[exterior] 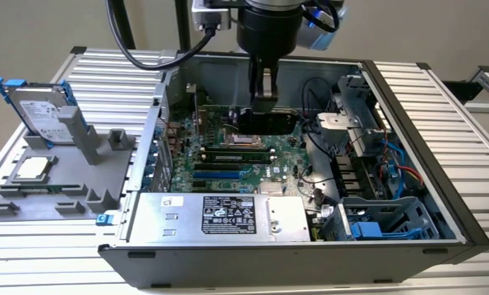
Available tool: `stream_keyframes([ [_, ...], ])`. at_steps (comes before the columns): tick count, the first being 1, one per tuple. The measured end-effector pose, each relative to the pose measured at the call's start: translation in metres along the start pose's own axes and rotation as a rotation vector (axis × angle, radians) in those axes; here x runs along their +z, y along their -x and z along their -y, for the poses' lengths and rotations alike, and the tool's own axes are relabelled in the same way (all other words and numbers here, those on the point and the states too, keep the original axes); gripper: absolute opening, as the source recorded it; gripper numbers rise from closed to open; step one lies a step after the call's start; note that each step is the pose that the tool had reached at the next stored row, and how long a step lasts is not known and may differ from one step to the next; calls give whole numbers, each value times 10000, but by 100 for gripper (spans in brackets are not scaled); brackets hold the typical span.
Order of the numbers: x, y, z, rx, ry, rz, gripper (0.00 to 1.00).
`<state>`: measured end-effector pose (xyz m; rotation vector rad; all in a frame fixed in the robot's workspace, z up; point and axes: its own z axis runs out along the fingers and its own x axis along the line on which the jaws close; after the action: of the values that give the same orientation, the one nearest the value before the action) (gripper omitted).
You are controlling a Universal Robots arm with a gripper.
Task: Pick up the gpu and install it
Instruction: 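Insert the gpu into the slot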
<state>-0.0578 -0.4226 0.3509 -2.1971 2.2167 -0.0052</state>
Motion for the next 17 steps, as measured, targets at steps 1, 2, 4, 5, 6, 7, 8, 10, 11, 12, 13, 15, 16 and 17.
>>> stream_keyframes([
  [1,7,0,0,0,0,0,0],
  [2,14,0,0,1,0,0,0],
  [4,27,0,-1,0,0,1,0],
  [5,34,0,-1,0,0,1,0],
  [6,40,0,-1,0,0,0,0],
  [7,46,0,-1,0,0,0,0],
  [8,52,-1,-1,0,0,0,0],
  [10,62,0,-1,0,1,-2,0],
  [11,66,0,-1,0,1,-2,0],
  [12,68,-1,-1,0,1,-2,0],
  [13,69,-1,-2,2,0,-3,0],
  [15,69,-1,-1,1,-2,-6,0],
  [16,70,-1,-1,0,-3,-8,0],
  [17,71,0,-1,0,-5,-11,0],
])
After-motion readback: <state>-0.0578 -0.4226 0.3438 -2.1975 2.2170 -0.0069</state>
